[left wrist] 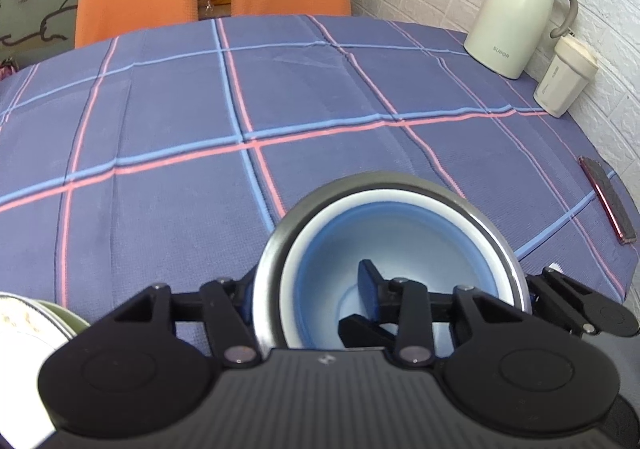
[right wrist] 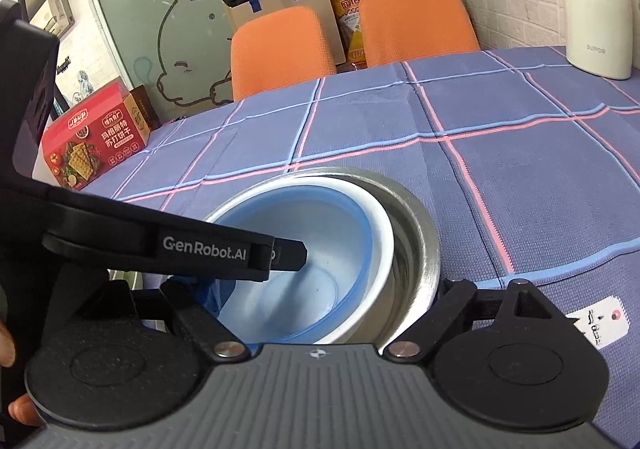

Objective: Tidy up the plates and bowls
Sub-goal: 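Carry the nested bowls onto the plate stack and open both grippers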

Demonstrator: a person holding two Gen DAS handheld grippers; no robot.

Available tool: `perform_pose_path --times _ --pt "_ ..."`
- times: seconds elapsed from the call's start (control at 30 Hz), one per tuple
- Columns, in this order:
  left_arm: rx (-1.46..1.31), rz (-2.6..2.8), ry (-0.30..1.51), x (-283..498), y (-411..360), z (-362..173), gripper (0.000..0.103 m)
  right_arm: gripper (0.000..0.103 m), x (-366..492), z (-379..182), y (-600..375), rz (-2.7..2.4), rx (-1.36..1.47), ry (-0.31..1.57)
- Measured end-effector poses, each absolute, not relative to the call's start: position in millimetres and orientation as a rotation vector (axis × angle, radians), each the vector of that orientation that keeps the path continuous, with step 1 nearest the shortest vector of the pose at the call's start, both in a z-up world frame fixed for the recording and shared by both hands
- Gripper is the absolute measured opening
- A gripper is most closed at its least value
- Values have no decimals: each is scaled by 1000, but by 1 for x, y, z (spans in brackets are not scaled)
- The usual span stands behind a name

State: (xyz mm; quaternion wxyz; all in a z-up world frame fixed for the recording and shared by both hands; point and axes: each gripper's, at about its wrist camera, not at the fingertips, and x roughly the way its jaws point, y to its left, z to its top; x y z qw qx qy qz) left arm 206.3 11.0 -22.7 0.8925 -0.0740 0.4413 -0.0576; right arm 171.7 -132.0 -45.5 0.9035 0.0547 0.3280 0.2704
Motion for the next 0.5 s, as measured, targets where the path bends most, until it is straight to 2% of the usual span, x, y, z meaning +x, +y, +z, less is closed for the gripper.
perform_pose_path --times 0.27,0.5 --pt "-146 -128 877 199 12 4 37 76 171 -24 -132 535 109 650" --pt "-137 -48 819 154 48 33 39 77 150 0 -102 590 59 595"
